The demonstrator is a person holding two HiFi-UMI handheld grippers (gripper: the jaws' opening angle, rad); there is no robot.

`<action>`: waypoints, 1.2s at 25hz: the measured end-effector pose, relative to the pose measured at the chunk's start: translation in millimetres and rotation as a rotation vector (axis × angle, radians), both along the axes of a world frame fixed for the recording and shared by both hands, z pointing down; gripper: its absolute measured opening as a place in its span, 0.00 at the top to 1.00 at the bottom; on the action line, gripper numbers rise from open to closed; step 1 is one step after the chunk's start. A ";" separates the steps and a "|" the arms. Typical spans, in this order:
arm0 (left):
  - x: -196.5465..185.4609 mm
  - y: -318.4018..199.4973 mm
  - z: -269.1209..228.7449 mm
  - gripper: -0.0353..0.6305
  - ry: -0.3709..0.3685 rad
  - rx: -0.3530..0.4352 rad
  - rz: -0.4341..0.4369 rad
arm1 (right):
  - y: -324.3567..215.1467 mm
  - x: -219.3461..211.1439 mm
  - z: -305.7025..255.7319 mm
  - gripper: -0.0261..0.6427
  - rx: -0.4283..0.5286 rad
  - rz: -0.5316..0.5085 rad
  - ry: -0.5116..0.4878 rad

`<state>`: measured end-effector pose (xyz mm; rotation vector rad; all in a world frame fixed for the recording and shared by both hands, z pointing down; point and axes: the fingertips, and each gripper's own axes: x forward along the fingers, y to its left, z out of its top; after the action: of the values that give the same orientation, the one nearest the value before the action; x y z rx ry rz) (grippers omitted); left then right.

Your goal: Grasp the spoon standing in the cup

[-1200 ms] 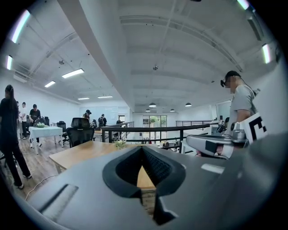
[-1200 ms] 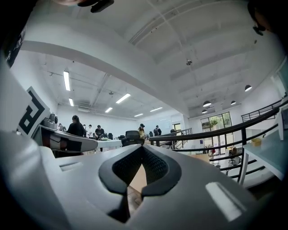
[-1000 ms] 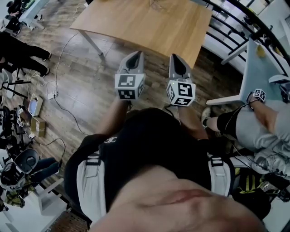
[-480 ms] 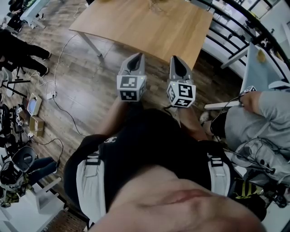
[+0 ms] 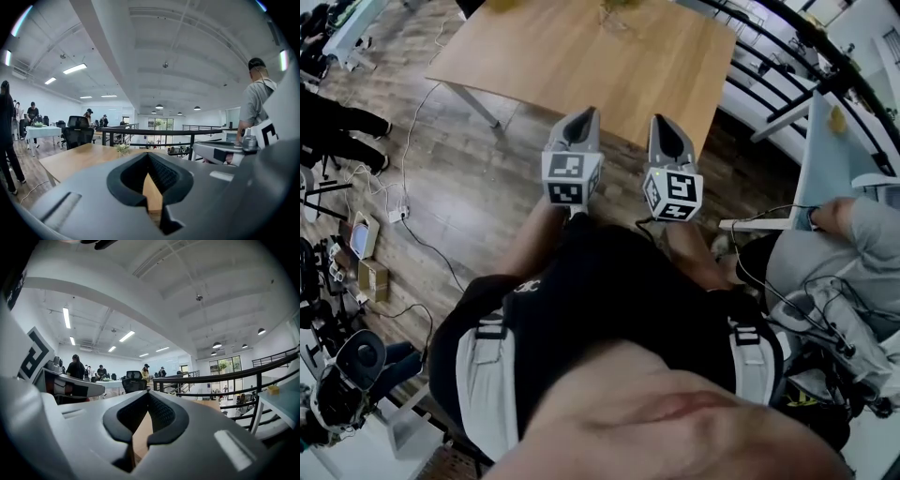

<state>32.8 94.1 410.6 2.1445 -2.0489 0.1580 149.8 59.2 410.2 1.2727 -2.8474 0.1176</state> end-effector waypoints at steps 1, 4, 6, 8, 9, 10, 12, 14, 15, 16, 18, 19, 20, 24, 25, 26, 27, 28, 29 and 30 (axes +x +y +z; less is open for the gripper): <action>-6.6 -7.2 -0.7 0.93 0.001 -0.001 0.007 | -6.6 -5.9 -1.2 0.96 0.000 0.008 0.002; -26.5 -28.9 -3.2 0.93 0.007 0.002 0.021 | -27.7 -24.9 -2.8 0.96 -0.006 0.024 0.006; -39.8 -44.5 -4.2 0.93 0.007 0.001 0.029 | -42.3 -39.2 -3.7 0.96 -0.005 0.028 0.009; -56.1 -58.6 -3.3 0.93 0.007 -0.004 0.035 | -55.0 -56.2 -4.7 0.96 -0.005 0.032 0.010; -65.0 -65.0 -2.7 0.93 0.009 -0.006 0.037 | -60.8 -65.3 -4.9 0.96 -0.005 0.033 0.010; -73.9 -71.3 -2.6 0.93 0.012 -0.006 0.038 | -66.5 -74.5 -5.2 0.96 -0.004 0.033 0.011; -90.6 -83.2 -4.1 0.93 0.014 -0.003 0.041 | -77.7 -92.0 -6.2 0.96 -0.001 0.033 0.012; -107.3 -94.0 -5.4 0.93 0.010 0.000 0.044 | -87.9 -108.3 -7.1 0.96 0.002 0.036 0.013; -116.5 -98.7 -4.6 0.93 0.010 -0.001 0.046 | -91.9 -116.9 -7.4 0.96 0.003 0.038 0.013; -126.4 -102.7 -2.7 0.93 0.010 -0.004 0.047 | -95.0 -125.9 -7.7 0.96 0.004 0.040 0.015; -144.3 -110.7 1.0 0.93 0.011 -0.004 0.051 | -100.4 -142.2 -7.4 0.96 0.007 0.045 0.018; -150.1 -115.2 1.4 0.93 0.016 -0.002 0.056 | -103.6 -148.3 -6.8 0.96 0.008 0.049 0.020; -153.8 -119.8 1.5 0.93 0.022 0.000 0.063 | -107.3 -152.9 -5.8 0.96 0.009 0.054 0.022; -160.1 -134.8 8.1 0.93 0.037 -0.009 0.103 | -119.8 -162.0 0.0 0.96 0.008 0.085 0.033; -161.6 -137.5 11.0 0.93 0.039 -0.013 0.113 | -121.6 -163.4 1.6 0.96 0.006 0.094 0.036; -163.5 -140.1 14.1 0.93 0.042 -0.018 0.122 | -123.0 -165.1 2.9 0.96 0.003 0.102 0.038; -165.7 -142.5 17.1 0.93 0.047 -0.024 0.130 | -123.8 -167.0 3.8 0.96 -0.001 0.109 0.038; -167.9 -144.5 19.8 0.93 0.053 -0.031 0.136 | -124.0 -168.7 4.2 0.96 -0.005 0.113 0.038; -169.5 -146.0 21.5 0.93 0.059 -0.036 0.141 | -123.8 -169.7 4.1 0.96 -0.009 0.117 0.039; -169.9 -147.0 22.0 0.93 0.064 -0.039 0.145 | -123.4 -169.4 3.8 0.96 -0.010 0.121 0.041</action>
<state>-137.1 -52.9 432.6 2.2437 -1.8415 0.1446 -19.6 -64.3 414.0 1.4284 -2.7317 0.1069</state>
